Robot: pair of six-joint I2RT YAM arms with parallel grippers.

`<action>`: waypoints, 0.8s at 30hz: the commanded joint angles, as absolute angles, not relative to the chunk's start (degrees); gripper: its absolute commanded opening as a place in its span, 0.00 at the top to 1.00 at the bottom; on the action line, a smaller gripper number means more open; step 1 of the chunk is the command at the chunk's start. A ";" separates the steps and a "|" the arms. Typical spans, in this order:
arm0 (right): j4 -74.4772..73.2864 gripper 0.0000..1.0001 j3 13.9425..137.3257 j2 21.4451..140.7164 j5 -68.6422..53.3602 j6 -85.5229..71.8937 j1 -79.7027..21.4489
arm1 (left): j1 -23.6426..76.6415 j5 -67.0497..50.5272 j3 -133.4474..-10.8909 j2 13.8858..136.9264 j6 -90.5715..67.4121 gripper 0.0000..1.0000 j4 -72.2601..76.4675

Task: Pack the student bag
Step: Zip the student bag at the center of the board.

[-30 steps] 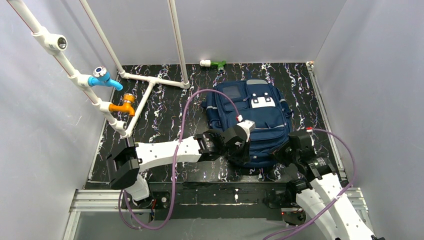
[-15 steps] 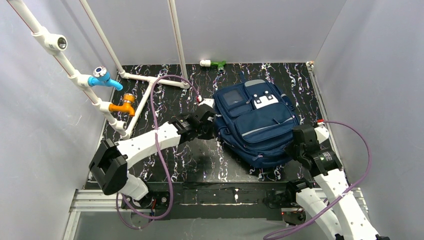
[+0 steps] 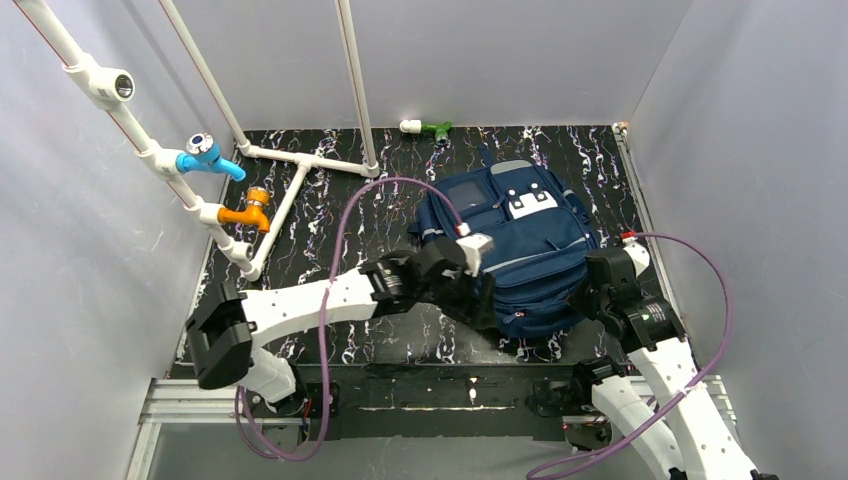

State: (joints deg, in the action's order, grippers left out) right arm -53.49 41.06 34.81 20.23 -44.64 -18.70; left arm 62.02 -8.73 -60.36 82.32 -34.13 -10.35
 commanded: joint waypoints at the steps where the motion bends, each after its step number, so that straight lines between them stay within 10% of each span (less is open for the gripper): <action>1: -44.97 0.99 46.38 32.86 18.60 -42.96 -18.46 | 64.65 -14.33 -66.09 89.38 -40.50 0.38 -5.87; 24: -41.64 0.99 45.53 33.36 16.34 -44.84 -18.48 | 67.16 -8.59 -81.45 103.60 -34.99 0.60 -16.69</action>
